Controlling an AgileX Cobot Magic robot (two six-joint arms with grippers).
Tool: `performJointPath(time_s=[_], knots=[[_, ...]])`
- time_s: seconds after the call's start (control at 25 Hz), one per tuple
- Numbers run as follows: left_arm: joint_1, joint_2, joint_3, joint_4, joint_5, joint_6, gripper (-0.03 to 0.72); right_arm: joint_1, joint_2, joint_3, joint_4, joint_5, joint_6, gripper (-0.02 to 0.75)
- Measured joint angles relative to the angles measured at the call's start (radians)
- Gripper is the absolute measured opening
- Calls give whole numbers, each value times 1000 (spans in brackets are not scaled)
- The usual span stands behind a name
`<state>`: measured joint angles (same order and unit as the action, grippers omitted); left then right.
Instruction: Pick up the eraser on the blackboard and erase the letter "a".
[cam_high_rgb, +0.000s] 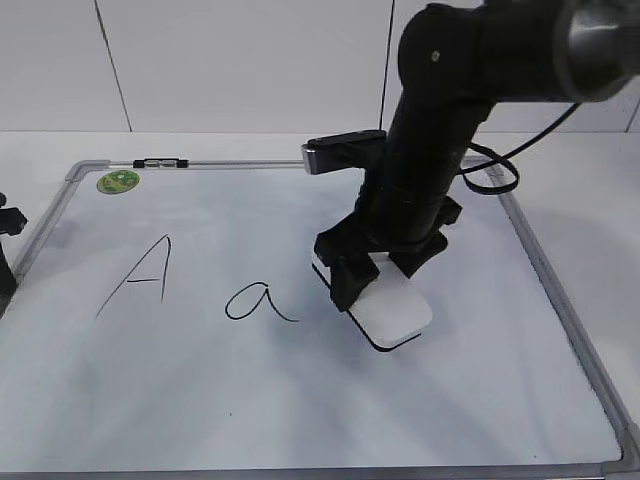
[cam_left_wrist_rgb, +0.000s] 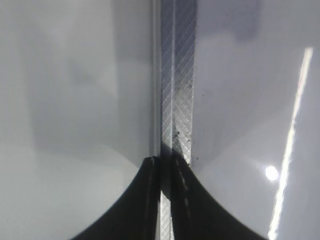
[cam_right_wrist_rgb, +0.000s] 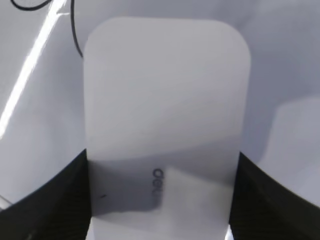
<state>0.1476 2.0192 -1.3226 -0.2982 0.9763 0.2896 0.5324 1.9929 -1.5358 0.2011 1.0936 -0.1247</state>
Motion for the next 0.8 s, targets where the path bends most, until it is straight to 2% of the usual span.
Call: performJointPath(time_s=[0.28, 0.8], knots=[[0, 2, -4, 4, 8, 0, 17, 3, 162, -192, -4, 71, -1, 539], [0, 4, -6, 8, 10, 0, 17, 80, 357, -479, -43, 170, 37, 539]])
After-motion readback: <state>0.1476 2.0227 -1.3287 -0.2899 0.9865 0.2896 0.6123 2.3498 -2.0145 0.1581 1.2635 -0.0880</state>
